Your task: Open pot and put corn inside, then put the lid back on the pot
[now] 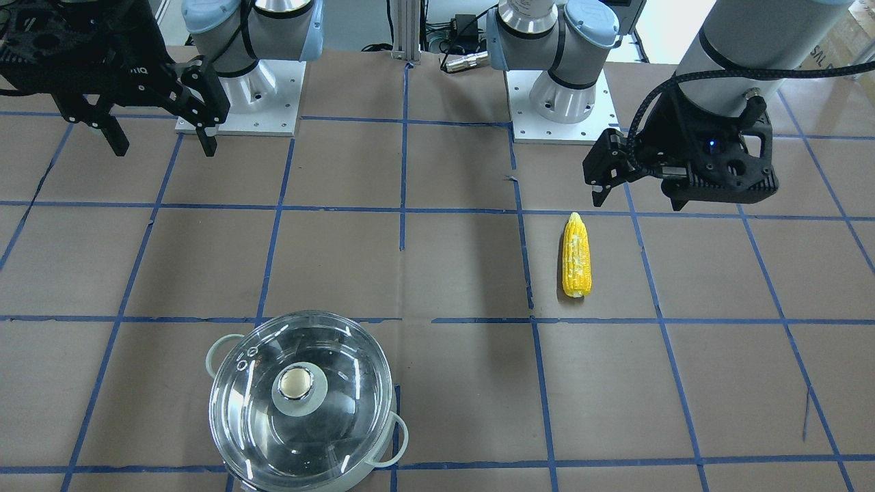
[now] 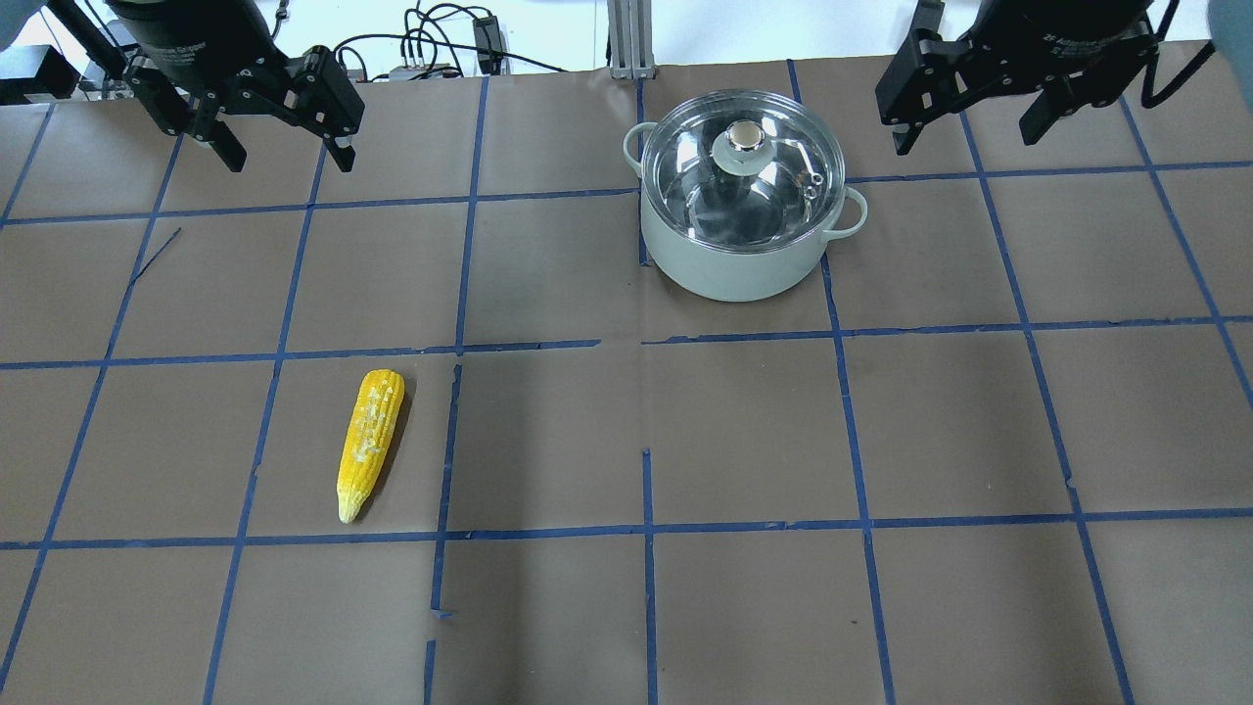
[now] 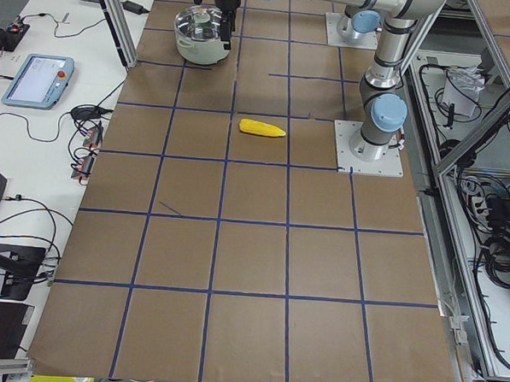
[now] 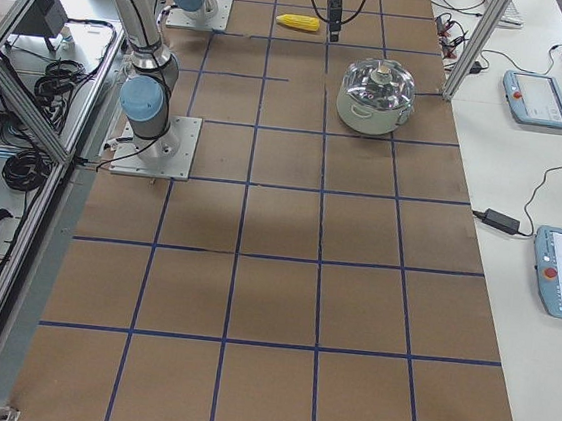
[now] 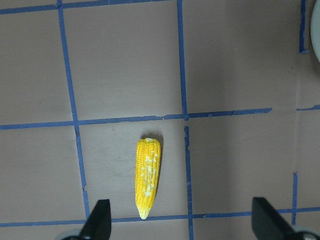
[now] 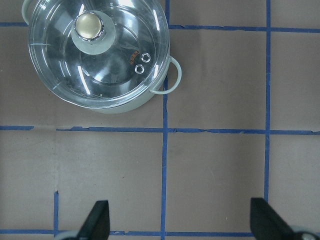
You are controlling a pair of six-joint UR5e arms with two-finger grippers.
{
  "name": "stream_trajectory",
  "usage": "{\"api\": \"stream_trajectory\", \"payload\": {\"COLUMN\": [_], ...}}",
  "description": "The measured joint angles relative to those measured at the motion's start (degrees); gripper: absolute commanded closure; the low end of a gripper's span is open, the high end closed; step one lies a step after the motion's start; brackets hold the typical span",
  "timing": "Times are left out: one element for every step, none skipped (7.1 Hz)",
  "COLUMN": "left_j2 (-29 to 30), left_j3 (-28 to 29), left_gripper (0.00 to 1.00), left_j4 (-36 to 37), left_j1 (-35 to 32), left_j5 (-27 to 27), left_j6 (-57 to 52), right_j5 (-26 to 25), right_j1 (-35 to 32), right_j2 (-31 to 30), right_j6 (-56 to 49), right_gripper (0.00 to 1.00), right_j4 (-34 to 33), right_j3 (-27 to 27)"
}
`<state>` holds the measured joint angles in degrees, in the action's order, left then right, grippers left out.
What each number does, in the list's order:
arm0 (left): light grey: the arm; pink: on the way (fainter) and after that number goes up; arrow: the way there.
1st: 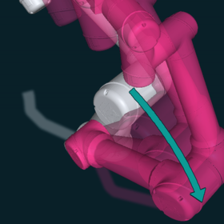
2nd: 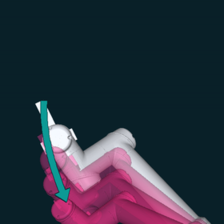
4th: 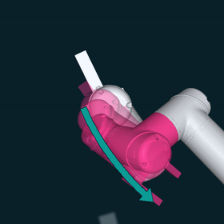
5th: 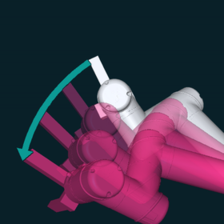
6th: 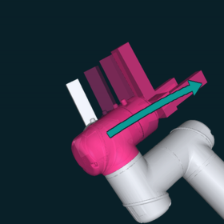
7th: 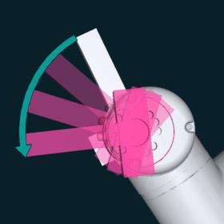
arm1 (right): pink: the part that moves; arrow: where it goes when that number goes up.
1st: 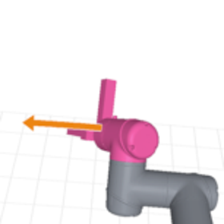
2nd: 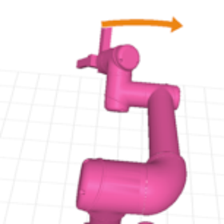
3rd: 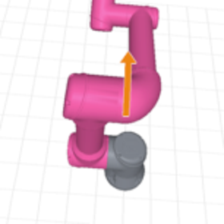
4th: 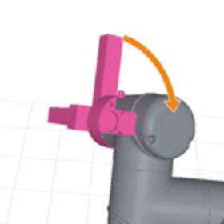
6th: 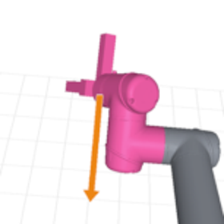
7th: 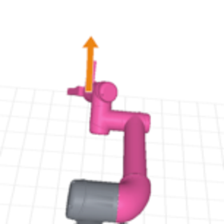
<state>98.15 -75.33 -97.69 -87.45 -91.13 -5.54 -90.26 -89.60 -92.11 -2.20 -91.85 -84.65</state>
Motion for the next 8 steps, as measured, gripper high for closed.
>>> {"api": "stream_trajectory", "payload": {"left_j2": [-0.3, -0.7, -1.0, -1.2, -1.4, -1.5, -1.5, -1.4], "left_j3": [-0.1, -0.1, 0.0, 0.2, 0.3, 0.3, 0.3, 0.3], "left_gripper": [0.0, 0.0, 0.0, 0.0, 0.0, 0.0, 0.0, 0.0], "left_j4": [0.0, -0.1, -0.2, -0.2, -0.2, -0.2, -0.1, 0.0], "left_j1": [0.0, 0.0, 0.0, 0.1, 0.1, 0.2, 0.2, 0.2], "left_j5": [0.0, 0.1, 0.1, 0.1, 0.1, 0.1, 0.1, 0.1], "left_j6": [0.0, 0.1, 0.1, 0.1, 0.1, 0.1, 0.1, 0.1], "right_j5": [0.0, 0.0, 0.0, 0.0, 0.0, 0.2, 0.5, 0.7], "right_j1": [0.0, 0.0, 0.0, 0.0, 0.0, -0.1, -0.2, -0.7], "right_j2": [0.0, 0.1, 0.1, 0.1, 0.1, 0.6, 2.4, 5.4], "right_j6": [0.0, 0.0, 0.0, 0.0, 0.0, 0.0, 0.3, 0.7], "right_gripper": [0.0, 0.0, 0.0, 0.0, 0.0, 0.0, 0.0, 0.0], "right_j4": [0.0, 0.0, 0.0, 0.0, -0.1, -0.4, -0.8, -1.0], "right_j3": [0.0, 0.0, 0.0, 0.0, -0.1, 0.1, 1.3, 3.8]}}
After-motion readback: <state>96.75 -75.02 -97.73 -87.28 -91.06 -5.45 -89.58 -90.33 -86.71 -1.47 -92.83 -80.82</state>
